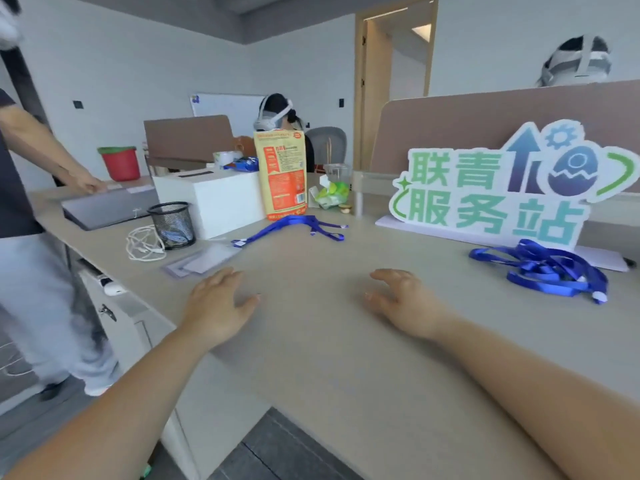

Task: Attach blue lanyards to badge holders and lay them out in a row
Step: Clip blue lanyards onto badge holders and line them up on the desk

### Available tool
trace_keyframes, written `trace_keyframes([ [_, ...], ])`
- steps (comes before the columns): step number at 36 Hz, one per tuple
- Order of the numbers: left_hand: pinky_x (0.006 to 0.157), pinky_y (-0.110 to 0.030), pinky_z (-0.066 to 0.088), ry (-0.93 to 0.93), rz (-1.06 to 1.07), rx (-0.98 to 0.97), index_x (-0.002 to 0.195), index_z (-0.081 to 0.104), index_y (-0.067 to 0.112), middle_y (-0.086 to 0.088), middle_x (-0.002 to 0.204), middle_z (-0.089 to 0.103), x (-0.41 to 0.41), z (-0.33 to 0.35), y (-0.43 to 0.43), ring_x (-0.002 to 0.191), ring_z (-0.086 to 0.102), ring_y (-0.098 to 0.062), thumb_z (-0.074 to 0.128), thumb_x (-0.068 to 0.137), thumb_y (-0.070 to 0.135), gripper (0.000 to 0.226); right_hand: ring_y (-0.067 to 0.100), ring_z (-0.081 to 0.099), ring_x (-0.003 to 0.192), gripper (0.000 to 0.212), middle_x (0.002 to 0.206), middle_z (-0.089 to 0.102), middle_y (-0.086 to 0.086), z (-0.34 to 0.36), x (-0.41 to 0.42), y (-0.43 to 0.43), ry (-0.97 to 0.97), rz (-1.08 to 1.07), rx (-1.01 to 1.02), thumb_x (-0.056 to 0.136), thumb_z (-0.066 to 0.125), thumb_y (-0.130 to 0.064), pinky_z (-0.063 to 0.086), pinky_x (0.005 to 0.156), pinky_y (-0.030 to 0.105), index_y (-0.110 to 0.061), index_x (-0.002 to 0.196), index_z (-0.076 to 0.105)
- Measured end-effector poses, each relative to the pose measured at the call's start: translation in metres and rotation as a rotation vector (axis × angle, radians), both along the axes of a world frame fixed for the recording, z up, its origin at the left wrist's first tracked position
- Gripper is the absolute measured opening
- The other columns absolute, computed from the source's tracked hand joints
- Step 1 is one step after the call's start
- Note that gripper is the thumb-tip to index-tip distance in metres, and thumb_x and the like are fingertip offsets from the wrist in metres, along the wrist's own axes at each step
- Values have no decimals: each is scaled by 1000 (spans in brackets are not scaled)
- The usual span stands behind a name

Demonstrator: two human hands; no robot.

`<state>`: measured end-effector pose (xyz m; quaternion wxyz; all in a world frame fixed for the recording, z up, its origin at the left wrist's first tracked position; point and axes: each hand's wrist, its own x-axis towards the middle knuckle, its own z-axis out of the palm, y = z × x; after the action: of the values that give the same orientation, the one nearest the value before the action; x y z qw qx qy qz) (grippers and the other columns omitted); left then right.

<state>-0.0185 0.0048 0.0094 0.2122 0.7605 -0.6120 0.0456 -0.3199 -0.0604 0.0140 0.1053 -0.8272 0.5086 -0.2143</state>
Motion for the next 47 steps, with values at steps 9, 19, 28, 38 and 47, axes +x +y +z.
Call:
trace_keyframes([
  [9, 118, -38, -3, 37, 50, 216, 151, 8, 30, 0, 160, -7, 64, -2, -43, 147, -8, -17, 33, 88, 69, 79, 17, 31, 137, 54, 146, 41, -1, 1, 83, -65, -15, 44, 43, 92, 51, -42, 24, 111, 27, -20, 140, 39],
  [19, 117, -34, -11, -81, -132, 212, 149, 16, 34, 14, 157, 16, 78, -7, -60, 145, -3, -5, -8, 52, 94, 118, 7, 38, 131, 47, 135, 44, -17, -13, 118, -87, -156, 196, -77, 91, 55, -33, 27, 106, 18, -27, 136, 41],
  [28, 116, -24, 15, 118, -512, 196, 132, 47, 40, 42, 135, 31, 38, -6, -43, 133, 20, 17, 32, 67, 88, 82, 5, 35, 130, 50, 136, 43, -12, -12, 118, -89, -105, 262, -138, 92, 54, -29, 22, 103, 15, -25, 140, 38],
  [38, 97, -26, 41, 270, -457, 162, 114, 55, 40, 24, 113, 45, 13, -9, -46, 106, 49, 2, 59, 76, 57, 41, 14, 44, 122, 37, 125, 55, -11, -10, 95, -78, 178, 224, -102, 96, 37, -41, 32, 100, 29, -38, 133, 42],
  [47, 101, -24, 34, 73, -499, 170, 123, 54, 39, 19, 127, 45, -67, 0, -46, 122, 41, -7, 53, 86, 53, 39, 8, 51, 82, 16, 81, 61, -17, -14, -5, -22, 66, 79, -198, 82, 48, -41, 45, 79, 28, -45, 92, 61],
])
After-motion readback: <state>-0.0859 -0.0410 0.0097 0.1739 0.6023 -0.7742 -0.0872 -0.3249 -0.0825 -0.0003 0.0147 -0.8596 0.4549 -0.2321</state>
